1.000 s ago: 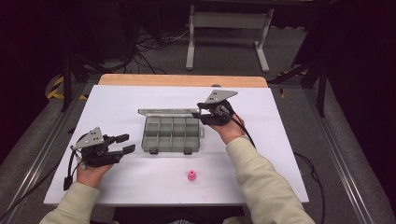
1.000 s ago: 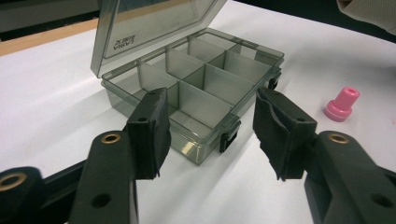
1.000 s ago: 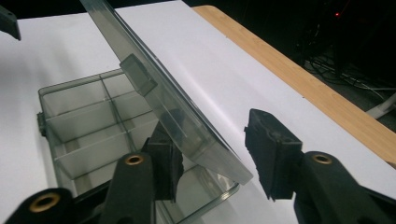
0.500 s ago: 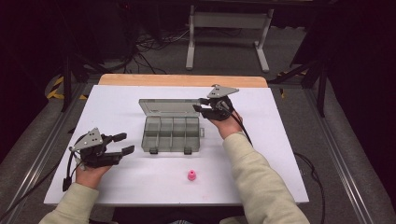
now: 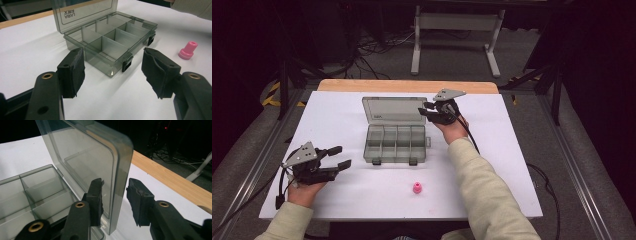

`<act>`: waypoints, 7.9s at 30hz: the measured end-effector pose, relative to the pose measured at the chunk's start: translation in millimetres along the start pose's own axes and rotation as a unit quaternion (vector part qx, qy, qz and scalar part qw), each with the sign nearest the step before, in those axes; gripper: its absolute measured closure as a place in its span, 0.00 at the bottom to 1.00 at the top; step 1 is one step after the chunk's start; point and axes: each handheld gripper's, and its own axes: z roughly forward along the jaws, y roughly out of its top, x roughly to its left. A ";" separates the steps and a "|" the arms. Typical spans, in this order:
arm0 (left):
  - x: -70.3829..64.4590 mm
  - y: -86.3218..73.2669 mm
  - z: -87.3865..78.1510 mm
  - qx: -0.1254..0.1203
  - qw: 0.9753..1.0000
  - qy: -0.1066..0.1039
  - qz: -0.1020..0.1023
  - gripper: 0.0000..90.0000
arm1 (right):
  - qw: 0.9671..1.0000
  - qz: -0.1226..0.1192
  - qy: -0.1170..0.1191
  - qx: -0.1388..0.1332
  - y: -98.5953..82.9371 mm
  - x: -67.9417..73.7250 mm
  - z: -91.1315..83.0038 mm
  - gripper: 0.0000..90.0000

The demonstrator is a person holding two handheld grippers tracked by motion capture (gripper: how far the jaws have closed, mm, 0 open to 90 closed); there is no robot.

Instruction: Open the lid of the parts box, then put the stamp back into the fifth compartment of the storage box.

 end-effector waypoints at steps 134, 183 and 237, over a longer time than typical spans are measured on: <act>-46.6 53.3 69.1 0.022 0.992 -0.114 0.058 0.16 | 0.999 0.029 -0.005 -0.018 -42.6 19.5 -126.7 0.14; -122.1 50.7 157.3 0.153 0.960 -0.217 0.094 0.23 | 0.997 0.040 0.002 -0.069 -86.3 52.3 -175.9 0.14; -126.5 53.7 153.8 0.206 0.945 -0.208 0.148 0.71 | 0.997 0.038 0.011 -0.060 -88.3 54.6 -169.6 0.14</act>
